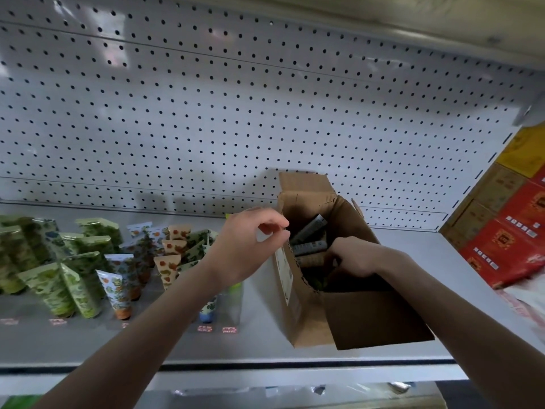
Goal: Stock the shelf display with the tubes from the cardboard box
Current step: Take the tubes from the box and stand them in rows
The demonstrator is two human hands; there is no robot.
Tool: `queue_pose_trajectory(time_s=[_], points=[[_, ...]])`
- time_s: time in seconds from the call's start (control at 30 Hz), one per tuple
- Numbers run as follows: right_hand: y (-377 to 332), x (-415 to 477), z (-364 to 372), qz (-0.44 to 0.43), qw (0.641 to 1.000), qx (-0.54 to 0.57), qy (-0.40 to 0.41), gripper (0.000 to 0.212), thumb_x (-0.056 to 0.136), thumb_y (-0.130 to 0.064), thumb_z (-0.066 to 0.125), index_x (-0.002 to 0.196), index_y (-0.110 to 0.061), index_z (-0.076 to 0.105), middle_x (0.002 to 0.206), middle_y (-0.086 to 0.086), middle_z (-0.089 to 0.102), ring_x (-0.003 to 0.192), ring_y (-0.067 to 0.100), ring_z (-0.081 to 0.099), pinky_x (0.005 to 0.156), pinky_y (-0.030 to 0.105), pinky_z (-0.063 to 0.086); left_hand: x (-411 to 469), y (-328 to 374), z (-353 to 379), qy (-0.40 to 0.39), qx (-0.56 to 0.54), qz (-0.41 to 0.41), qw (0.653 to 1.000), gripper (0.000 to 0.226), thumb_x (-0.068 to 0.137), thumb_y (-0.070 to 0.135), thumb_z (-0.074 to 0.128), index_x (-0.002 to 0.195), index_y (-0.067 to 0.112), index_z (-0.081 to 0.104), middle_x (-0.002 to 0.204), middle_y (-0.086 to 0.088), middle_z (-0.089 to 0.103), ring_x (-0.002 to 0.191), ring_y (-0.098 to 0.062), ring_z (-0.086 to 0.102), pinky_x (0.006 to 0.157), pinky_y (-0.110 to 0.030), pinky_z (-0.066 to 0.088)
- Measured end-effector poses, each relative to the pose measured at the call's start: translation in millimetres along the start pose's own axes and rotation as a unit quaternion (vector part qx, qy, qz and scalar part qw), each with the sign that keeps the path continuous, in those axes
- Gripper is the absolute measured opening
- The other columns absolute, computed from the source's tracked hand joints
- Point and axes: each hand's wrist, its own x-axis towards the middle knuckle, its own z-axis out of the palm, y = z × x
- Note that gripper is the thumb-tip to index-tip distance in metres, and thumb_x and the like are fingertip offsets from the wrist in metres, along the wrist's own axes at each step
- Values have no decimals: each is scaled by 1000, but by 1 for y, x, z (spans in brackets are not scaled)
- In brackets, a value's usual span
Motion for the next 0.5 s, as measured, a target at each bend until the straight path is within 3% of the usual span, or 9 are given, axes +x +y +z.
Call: queue_pose_trajectory(time_s=[0.07, 0.13, 0.3, 0.4, 0.5], points=[[1, 1, 0, -5, 998, 36, 55, 21, 92, -19, 57, 107, -12, 69, 81, -6, 60, 73, 8, 53, 71, 20, 39, -1, 1, 0, -1, -1, 1, 1000, 7, 83, 16, 66, 89, 17, 70, 85, 9, 67, 83, -2, 57, 72, -6, 39], [3, 3, 1, 1, 991, 66, 112, 19, 91, -18, 57, 103, -12, 71, 89, 3, 68, 80, 14, 60, 73, 22, 45, -2, 2, -1, -2, -3, -3, 1000, 7, 84, 16, 66, 89, 18, 70, 85, 9, 67, 83, -2, 57, 72, -6, 39], [6, 0, 1, -16, 987, 84, 132, 19, 85, -20, 66, 102, -15, 73, 94, -1, 71, 89, 11, 64, 78, 19, 46, -6, 2, -6, -1, -16, -28, 999, 7, 84, 18, 65, 87, 23, 69, 85, 12, 66, 83, 0, 57, 73, -8, 42], [7, -7, -10, -19, 969, 152, 195, 10, 85, -15, 67, 90, -11, 74, 78, 0, 69, 63, 1, 60, 68, 19, 49, -6, 4, -8, -5, -11, -34, 999, 7, 85, 18, 64, 89, 23, 69, 85, 13, 66, 83, 1, 57, 74, -8, 42], [3, -22, -30, -15, 906, 338, 256, 8, 84, -7, 67, 83, 0, 70, 64, 11, 64, 41, 4, 53, 47, 17, 49, -6, 6, -10, -4, -12, -34, 999, 8, 85, 18, 64, 90, 20, 70, 86, 13, 66, 84, 1, 57, 74, -8, 42]])
